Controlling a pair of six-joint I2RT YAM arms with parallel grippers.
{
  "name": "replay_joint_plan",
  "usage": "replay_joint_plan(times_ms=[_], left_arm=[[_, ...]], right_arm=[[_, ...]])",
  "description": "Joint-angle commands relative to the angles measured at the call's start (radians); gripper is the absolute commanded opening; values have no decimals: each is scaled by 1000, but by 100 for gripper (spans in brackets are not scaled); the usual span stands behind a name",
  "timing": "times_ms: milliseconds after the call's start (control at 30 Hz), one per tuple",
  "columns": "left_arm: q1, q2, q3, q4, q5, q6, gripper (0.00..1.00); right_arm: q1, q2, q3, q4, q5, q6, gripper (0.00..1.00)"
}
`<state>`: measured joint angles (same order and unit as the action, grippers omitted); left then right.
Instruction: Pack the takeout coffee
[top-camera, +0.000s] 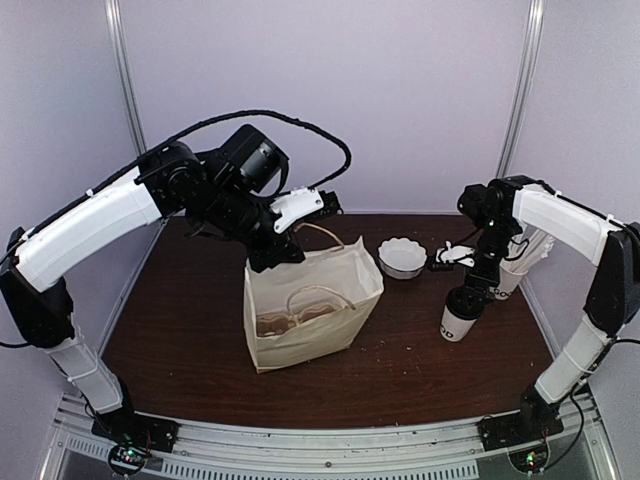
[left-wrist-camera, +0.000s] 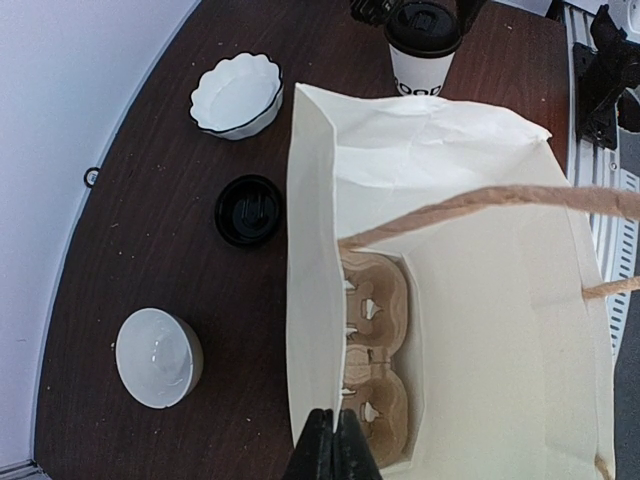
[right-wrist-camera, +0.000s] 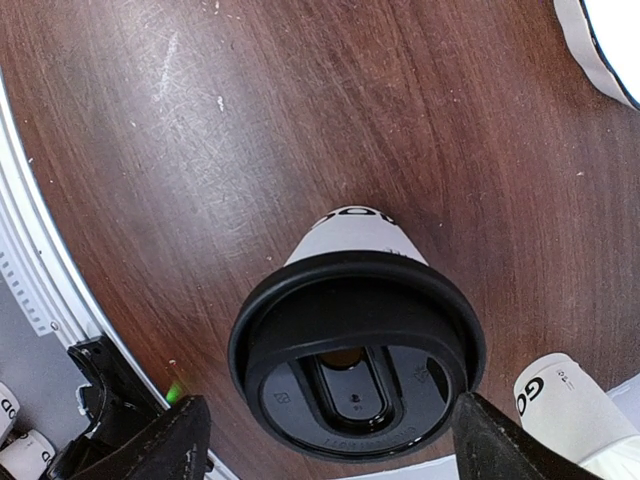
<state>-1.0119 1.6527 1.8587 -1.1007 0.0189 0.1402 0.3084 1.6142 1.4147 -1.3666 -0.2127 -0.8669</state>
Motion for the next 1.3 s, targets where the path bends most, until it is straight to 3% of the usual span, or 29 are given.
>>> replay_joint_plan(times_ms=[0,733,1000,1267], left_arm=[[0,-18,-10,27,-4,12,0],[0,-5,-8,24,5,10,0],[1,0,-3,24,10,11,0],[0,4,-1,25,19,11,0]], right_arm=[[-2,1,-8,-58,-59,-30,88],[-1,-33,-85,48,5,-19,93],[-2,-90,16,-27,-41,-13,91],[-3,-62,-24,-3,4,-28,96]])
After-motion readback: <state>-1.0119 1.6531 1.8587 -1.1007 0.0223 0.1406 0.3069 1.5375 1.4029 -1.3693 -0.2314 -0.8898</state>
